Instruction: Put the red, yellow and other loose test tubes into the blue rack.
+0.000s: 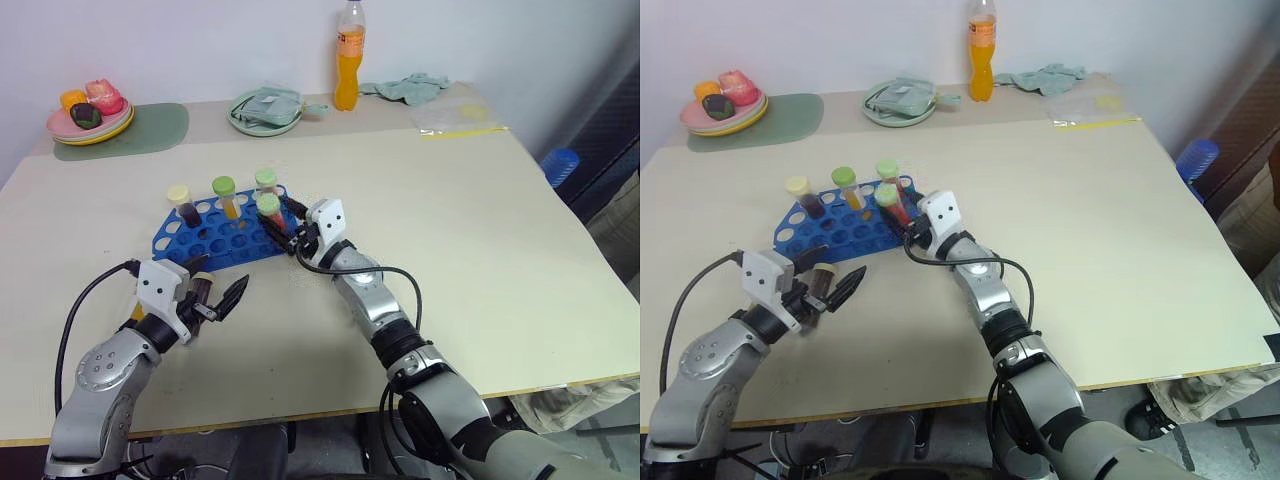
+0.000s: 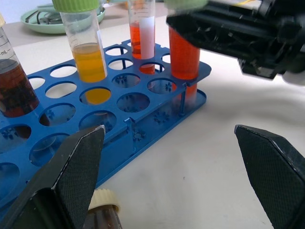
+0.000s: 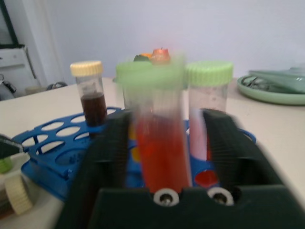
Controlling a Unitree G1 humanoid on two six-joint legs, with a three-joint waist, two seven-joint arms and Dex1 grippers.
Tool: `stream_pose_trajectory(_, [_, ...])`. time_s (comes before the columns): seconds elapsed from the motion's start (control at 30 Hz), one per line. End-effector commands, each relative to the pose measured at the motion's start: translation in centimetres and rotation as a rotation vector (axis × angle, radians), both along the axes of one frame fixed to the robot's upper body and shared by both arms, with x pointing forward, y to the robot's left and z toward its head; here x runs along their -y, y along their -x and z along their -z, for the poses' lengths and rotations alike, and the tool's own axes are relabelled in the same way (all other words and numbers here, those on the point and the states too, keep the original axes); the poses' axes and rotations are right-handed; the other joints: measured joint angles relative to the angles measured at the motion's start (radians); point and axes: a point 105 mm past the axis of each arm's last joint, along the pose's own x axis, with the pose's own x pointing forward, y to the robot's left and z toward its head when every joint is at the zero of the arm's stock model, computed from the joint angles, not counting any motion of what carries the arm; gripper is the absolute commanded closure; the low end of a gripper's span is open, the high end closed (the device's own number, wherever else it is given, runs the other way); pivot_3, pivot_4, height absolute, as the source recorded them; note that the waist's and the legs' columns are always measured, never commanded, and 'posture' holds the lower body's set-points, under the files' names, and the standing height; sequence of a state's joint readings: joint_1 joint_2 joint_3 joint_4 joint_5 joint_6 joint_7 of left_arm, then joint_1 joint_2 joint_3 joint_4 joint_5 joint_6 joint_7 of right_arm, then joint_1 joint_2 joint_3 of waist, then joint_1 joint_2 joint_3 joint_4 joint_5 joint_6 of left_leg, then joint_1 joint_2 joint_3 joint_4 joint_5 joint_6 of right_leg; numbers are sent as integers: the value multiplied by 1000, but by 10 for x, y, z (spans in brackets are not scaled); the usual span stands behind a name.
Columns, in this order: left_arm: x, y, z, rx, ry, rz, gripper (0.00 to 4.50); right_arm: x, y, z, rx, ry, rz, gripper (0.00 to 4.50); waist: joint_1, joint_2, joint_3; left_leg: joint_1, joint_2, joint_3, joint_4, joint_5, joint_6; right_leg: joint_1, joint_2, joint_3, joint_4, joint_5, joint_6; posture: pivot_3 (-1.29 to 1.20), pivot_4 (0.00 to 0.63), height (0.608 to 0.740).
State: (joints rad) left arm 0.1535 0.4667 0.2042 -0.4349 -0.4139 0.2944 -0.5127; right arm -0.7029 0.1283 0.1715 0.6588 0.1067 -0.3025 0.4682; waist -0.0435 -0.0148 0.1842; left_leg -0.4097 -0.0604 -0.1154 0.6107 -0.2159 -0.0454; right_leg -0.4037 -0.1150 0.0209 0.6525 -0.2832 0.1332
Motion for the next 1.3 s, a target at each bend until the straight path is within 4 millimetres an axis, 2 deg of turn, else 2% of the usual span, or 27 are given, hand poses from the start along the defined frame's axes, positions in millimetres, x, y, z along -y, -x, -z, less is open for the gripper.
stream_pose_trajectory(0.03, [-2,1,-19,62,-14,-25,0,-4,13,-43,136,-114,-34,443,0,0,0,0,0,0,0,0,0,0,0,0,0,0,0,0,150,740])
stream_pose_trajectory(0.23, [-16,-6,-49,-18,-26,-125,0,27,19,-71,188,-156,-16,443,4,0,0,0,0,-1,1,0,0,0,0,0,1,0,0,0,150,740])
stream_pose_trajectory(0.4, [-26,-2,-66,-135,-75,-136,0,49,28,-69,163,-84,-60,443,1,0,0,0,0,0,0,0,0,0,0,0,1,0,0,0,150,740])
stream_pose_trajectory(0.47, [-47,-3,-65,-221,-164,-222,0,57,35,-64,143,-16,-114,443,-1,0,0,0,0,-1,0,0,0,0,1,0,1,0,0,0,150,740])
stream_pose_trajectory(0.53, [-77,-3,-62,-393,-253,-315,0,66,48,-51,119,116,-195,443,0,0,1,0,0,0,0,0,0,0,2,0,1,0,0,0,150,740])
stream_pose_trajectory(0.57, [-86,-2,-64,-452,-252,-333,0,69,51,-47,110,172,-211,443,-1,0,1,0,1,0,0,0,0,0,2,0,1,0,0,0,150,740])
stream_pose_trajectory(0.63, [-99,4,-59,-655,-234,-325,0,79,61,-34,54,297,-271,443,-1,0,1,0,0,0,0,0,0,0,2,0,1,0,0,0,150,740])
stream_pose_trajectory(0.73, [-115,4,-56,-790,-253,-374,0,86,78,-25,15,391,-371,443,-1,0,1,0,0,1,0,0,1,1,3,0,0,0,0,0,150,740])
stream_pose_trajectory(0.8, [-117,0,-52,-860,-263,-379,0,91,90,-18,-3,456,-431,443,1,0,2,0,1,1,0,0,1,0,3,0,0,0,0,0,150,740])
stream_pose_trajectory(0.97, [-114,-9,-36,-951,-283,-350,0,93,102,-10,-1,513,-467,443,3,-1,2,0,1,2,0,0,1,1,2,-1,0,0,0,0,150,740])
stream_pose_trajectory(1.23, [-119,-14,-6,-1048,-291,-349,0,90,105,-7,11,491,-404,443,4,-2,2,-1,1,1,0,0,1,0,2,0,0,0,0,0,150,740])
stream_pose_trajectory(1.3, [-121,-13,-2,-1055,-308,-352,976,89,105,-5,11,489,-400,367,5,-2,2,-1,1,1,0,0,1,0,2,0,0,0,0,0,150,740])
